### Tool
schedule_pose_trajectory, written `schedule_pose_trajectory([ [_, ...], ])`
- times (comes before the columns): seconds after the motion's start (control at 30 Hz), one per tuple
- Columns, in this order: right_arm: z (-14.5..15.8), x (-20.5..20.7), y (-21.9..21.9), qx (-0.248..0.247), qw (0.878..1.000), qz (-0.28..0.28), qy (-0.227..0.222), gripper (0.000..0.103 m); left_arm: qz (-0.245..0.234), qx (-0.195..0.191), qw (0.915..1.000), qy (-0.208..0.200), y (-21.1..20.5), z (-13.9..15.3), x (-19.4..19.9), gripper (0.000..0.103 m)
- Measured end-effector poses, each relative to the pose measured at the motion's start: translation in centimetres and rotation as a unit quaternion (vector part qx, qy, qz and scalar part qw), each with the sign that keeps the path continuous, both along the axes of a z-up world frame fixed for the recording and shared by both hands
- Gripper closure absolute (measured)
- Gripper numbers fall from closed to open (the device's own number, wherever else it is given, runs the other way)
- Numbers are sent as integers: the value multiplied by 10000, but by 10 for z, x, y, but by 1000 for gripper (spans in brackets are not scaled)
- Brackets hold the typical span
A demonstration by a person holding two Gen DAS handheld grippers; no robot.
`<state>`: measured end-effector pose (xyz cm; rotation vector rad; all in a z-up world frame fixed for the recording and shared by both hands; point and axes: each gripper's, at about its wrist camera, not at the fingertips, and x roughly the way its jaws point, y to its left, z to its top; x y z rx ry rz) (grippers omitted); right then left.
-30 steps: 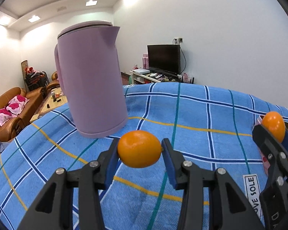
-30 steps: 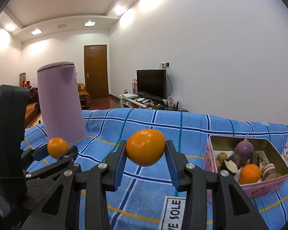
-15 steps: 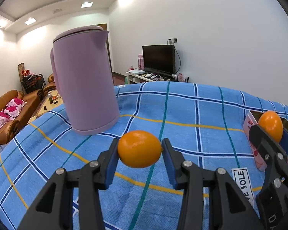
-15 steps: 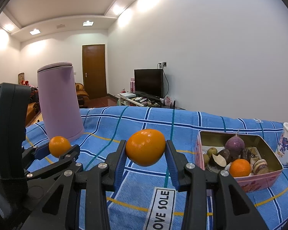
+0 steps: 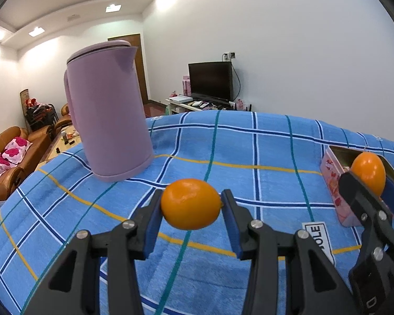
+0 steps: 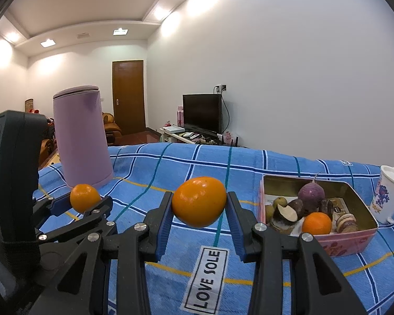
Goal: Organize fruits
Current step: 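Carry both oranges toward the pink tin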
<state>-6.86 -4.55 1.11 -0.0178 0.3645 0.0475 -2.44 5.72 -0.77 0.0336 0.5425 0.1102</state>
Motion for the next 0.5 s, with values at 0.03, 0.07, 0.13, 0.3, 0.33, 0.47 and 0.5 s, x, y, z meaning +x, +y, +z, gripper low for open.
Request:
schedule_pose_trajectory([
  [0.03, 0, 0, -1, 4, 10000, -11, 3, 61, -6, 5, 10000, -5, -1, 0, -1, 57],
  [0.07, 0, -1, -2, 9, 10000, -21, 11, 61, -12, 6, 10000, -10, -2, 0, -2, 57],
  [0.13, 0, -3, -5, 19, 10000, -41, 21, 61, -20, 8, 10000, -14, -4, 0, -3, 57],
  [0.3, 0, -7, -12, 11, 10000, -82, 28, 61, -41, 4, 10000, -10, -7, 0, -4, 57],
  [0.33, 0, -8, -14, 8, 10000, -92, 30, 61, -43, 3, 10000, -9, -8, 0, -4, 57],
  [0.47, 0, -11, -18, 2, 9999, -118, 39, 61, -62, -6, 10000, -7, -10, 0, -5, 57],
  [0.5, 0, -11, -19, -4, 9999, -122, 37, 61, -71, -12, 10000, -7, -11, 1, -6, 57],
])
